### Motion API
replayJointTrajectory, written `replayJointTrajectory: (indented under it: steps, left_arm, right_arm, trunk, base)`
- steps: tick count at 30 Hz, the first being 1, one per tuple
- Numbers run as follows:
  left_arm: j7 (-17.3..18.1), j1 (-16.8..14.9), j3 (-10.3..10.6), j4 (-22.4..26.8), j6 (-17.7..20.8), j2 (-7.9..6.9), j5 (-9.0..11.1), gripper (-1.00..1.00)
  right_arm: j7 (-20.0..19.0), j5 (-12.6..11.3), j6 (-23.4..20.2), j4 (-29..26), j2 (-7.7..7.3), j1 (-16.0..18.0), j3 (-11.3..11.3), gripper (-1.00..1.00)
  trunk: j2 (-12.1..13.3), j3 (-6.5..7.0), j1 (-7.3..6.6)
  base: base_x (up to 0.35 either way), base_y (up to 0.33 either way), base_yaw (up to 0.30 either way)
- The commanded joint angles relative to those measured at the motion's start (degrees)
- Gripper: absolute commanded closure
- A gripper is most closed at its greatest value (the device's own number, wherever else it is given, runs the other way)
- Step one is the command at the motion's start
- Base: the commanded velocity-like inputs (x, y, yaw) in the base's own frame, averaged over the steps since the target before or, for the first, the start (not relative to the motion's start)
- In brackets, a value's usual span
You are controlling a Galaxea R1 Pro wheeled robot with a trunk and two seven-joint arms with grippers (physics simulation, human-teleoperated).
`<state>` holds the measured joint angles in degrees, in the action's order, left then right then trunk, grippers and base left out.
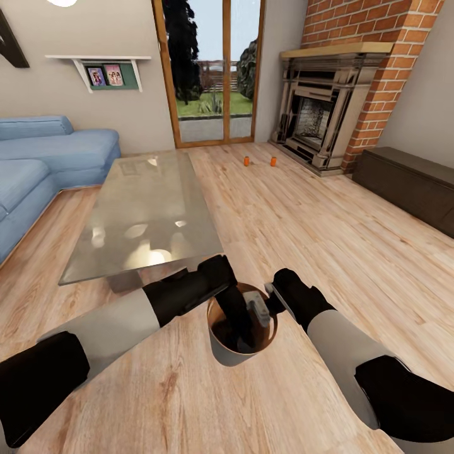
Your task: Put the three can of soda from the living room inside the tash can in the kitchen.
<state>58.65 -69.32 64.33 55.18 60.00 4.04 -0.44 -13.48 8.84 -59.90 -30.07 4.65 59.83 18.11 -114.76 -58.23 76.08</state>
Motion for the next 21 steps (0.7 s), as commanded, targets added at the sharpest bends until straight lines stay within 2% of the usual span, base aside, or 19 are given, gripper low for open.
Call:
replayJointTrajectory:
  steps: [1,5,10,12,13,14,15,17,18,19,21]
  left_arm:
    - [-0.01,-0.01,-0.03,0.43,0.0,-0.37,0.0,-1.0]
    - [-0.02,-0.02,-0.09,1.23,0.0,-1.4,0.0,-1.0]
    - [0.0,-0.03,-0.17,5.46,0.0,-4.51,0.03,-1.0]
    - [0.06,-0.03,-0.29,8.45,0.0,-6.64,0.08,-1.0]
    - [0.18,-0.03,-0.39,11.95,0.0,-9.16,0.25,-1.0]
    - [0.26,-0.03,-0.87,14.3,0.0,-10.78,0.4,-1.0]
    - [0.46,-0.01,-3.92,17.83,0.0,-12.93,0.57,-1.0]
    - [0.7,0.02,-7.23,20.02,0.0,-14.28,0.68,-1.0]
    - [1.24,0.03,-10.75,21.89,0.0,-15.78,0.75,-1.0]
    - [1.61,0.04,-12.38,22.65,0.0,-16.54,0.78,-1.0]
    - [3.83,0.05,-17.43,24.56,0.0,-19.59,0.84,-1.0]
  right_arm:
    - [-0.15,-1.63,-0.1,0.01,-0.02,0.02,-0.13,1.0]
    - [-0.15,-1.63,-0.1,0.01,0.0,0.02,-0.17,1.0]
    - [-0.15,-1.63,-0.1,0.01,0.01,0.02,-0.18,1.0]
    - [-0.15,-1.63,-0.1,0.01,0.03,0.02,-0.18,1.0]
    - [-0.15,-1.63,-0.1,0.01,0.05,0.02,-0.18,1.0]
    - [-0.15,-1.63,-0.1,0.01,0.05,0.02,-0.18,1.0]
    - [-0.15,-1.63,-0.1,0.01,0.03,0.02,-0.18,1.0]
    - [-0.15,-1.63,-0.1,0.01,0.02,0.02,-0.18,1.0]
    - [-0.15,-1.63,-0.1,0.01,0.02,0.02,-0.18,1.0]
    - [-0.15,-1.63,-0.1,0.01,0.02,0.02,-0.18,1.0]
    - [-0.15,-1.63,-0.1,0.01,0.01,0.02,-0.13,1.0]
  trunk:
    - [0.0,0.0,0.0]
    - [0.0,0.0,0.0]
    - [0.0,0.0,0.0]
    - [0.0,0.0,0.0]
    - [0.0,0.0,0.0]
    - [0.0,0.0,0.0]
    - [0.0,0.0,0.0]
    - [0.0,0.0,0.0]
    - [0.0,0.0,0.0]
    - [0.0,0.0,0.0]
    - [0.0,0.0,0.0]
  base:
    - [0.0,0.0,0.0]
    - [0.0,0.0,0.0]
    - [0.0,0.0,0.0]
    - [0.0,0.0,0.0]
    - [0.0,0.0,0.0]
    - [0.0,0.0,0.0]
    - [0.0,0.0,0.0]
    - [0.0,0.0,0.0]
    - [0.0,0.0,0.0]
    - [0.0,0.0,0.0]
    - [0.0,0.0,0.0]
